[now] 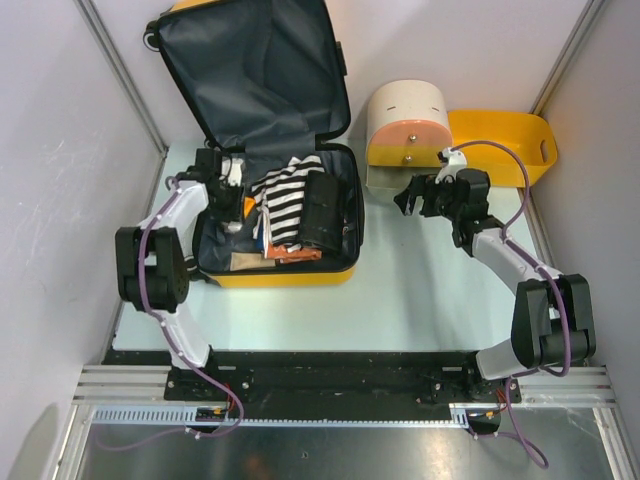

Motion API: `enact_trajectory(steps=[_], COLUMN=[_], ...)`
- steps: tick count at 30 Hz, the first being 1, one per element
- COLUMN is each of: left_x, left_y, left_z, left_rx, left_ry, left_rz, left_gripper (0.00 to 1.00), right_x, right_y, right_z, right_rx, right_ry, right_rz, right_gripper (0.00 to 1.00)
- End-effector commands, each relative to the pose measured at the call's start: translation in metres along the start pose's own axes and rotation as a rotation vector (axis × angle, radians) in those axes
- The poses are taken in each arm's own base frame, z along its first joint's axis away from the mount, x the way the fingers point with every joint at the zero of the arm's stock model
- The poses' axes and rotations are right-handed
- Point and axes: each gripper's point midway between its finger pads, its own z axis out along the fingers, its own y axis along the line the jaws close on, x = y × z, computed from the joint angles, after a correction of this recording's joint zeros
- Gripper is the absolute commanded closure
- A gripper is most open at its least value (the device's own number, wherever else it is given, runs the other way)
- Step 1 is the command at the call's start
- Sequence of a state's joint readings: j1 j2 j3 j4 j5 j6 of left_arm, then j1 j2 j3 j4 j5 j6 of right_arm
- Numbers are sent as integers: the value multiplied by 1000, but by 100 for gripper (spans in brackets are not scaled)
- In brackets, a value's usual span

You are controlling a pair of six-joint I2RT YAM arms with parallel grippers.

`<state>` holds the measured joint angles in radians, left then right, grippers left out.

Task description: Open, take out, and arrange the luggage

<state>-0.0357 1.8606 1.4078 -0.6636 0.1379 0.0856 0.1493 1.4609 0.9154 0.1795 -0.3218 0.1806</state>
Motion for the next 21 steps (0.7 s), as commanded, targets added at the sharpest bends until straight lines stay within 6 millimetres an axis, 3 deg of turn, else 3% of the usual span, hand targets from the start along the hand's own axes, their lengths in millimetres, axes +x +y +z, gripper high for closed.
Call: enact_trajectory(steps=[1,4,6,9,12,14,15,17,21], left_x=[-57,-66,-71,-73,-71,-69,-75,-70,-70], left_y=[-13,-28,-45,-86,-111,-118,-129,-136,-169], left_z=[-66,-86,-102,-128,-147,-147,-159,-155,-163], left_rx=[59,138,220,408,426,395,399,386,422], left_ry=[-251,-304,-346,-387,-440,-472,-536,-554,-619], left_rz=[29,38,59,119,227,273,313,327,388], left_gripper=[90,92,92,91,90,90,90,90,90], right_x=[-43,-48,-50,-53,-61,-66,-67,-70,-70], right_y=[26,42,63,97,129,144,155,171,205], right_z=[-9,-9,-11,-13,-17,-17,-18,-17,-18], right_rx=[-94,-151,-230,-363,-469,-505,-523,-550,-622], right_ry=[-88,-97,-107,-124,-139,-140,-135,-119,-100], right_rz=[-75,-110,-161,-243,-249,-195,-160,-55,55], right_gripper=[5,5,5,7,7,7,8,11,12])
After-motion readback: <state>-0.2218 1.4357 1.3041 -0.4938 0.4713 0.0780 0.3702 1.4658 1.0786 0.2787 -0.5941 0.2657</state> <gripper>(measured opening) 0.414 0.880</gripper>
